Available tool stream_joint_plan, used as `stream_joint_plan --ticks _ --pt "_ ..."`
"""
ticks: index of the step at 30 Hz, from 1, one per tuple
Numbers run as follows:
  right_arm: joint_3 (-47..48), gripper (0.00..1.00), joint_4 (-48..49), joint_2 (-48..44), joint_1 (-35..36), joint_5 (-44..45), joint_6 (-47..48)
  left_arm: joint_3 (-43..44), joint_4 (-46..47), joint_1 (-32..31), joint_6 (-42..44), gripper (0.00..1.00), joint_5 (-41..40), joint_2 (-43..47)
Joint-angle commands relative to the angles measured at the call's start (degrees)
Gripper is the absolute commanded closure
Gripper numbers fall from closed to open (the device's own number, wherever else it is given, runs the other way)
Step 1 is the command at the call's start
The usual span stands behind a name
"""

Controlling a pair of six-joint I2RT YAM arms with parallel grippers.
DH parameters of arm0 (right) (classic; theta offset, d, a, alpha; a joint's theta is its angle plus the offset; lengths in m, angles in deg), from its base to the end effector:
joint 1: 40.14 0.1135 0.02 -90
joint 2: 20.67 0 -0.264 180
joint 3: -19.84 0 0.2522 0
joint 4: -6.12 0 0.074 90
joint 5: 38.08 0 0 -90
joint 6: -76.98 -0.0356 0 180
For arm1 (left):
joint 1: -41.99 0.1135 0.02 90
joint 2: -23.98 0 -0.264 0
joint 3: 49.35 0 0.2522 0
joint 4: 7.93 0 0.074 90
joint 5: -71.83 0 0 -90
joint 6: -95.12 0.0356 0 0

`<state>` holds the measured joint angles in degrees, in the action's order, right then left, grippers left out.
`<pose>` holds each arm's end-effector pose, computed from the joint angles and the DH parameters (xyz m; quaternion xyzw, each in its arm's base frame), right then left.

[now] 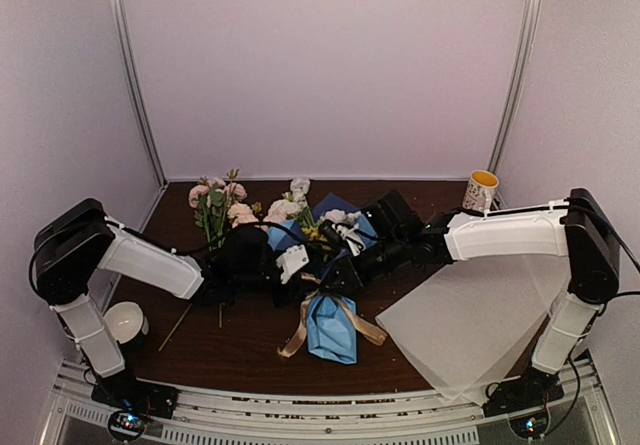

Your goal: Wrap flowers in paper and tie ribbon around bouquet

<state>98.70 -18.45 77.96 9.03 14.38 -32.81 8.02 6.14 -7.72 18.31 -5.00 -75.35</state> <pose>0.2255 0.2942 0.2178 -0.3421 0.8125 0.4524 0.1349 0.2178 -0.2695 0.1546 0.4945 0.6951 -0.2539 0.4559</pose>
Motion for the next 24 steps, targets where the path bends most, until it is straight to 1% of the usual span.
stream_joint_plan --ticks 1,2,4,9,11,14,17,22,24 --pt "1.8 0.74 -1.6 -0.9 -1.4 0.9 1.0 -0.5 4.1 -0.2 -1.8 0.66 -1.6 2.1" --pt "1.8 0.74 -1.5 -1.3 -1.7 1.4 0.8 -0.6 4.1 -0.2 -1.7 0.66 -1.5 2.0" --pt "1.9 0.76 -1.2 -1.5 -2.0 2.5 0.4 -0.6 3.8 -0.2 -1.8 0.72 -1.6 1.9" --pt "2.3 0.88 -1.2 -0.2 -2.5 5.0 -0.4 -0.1 2.5 -0.3 -1.7 0.8 -1.3 1.9" --pt "2.0 0.89 -0.3 0.7 -2.9 5.0 -1.2 -0.2 2.0 -0.4 -1.7 0.85 -1.2 2.2" --pt "2.3 0.91 -0.8 1.9 -3.0 4.6 -0.9 -1.0 1.8 -0.7 -2.6 0.86 -1.3 3.7" --pt "2.7 0.92 -1.1 2.8 -3.0 4.9 -0.2 -2.1 2.0 -1.0 -3.9 0.83 -0.6 5.4" --pt "5.3 0.92 -2.6 5.2 -3.0 5.5 0.8 -1.7 1.4 -1.2 -4.8 0.82 -1.2 4.5" --pt "5.9 0.92 -2.3 5.5 -3.0 5.5 0.7 -0.8 -0.2 -1.2 -4.4 0.84 -0.9 4.4"
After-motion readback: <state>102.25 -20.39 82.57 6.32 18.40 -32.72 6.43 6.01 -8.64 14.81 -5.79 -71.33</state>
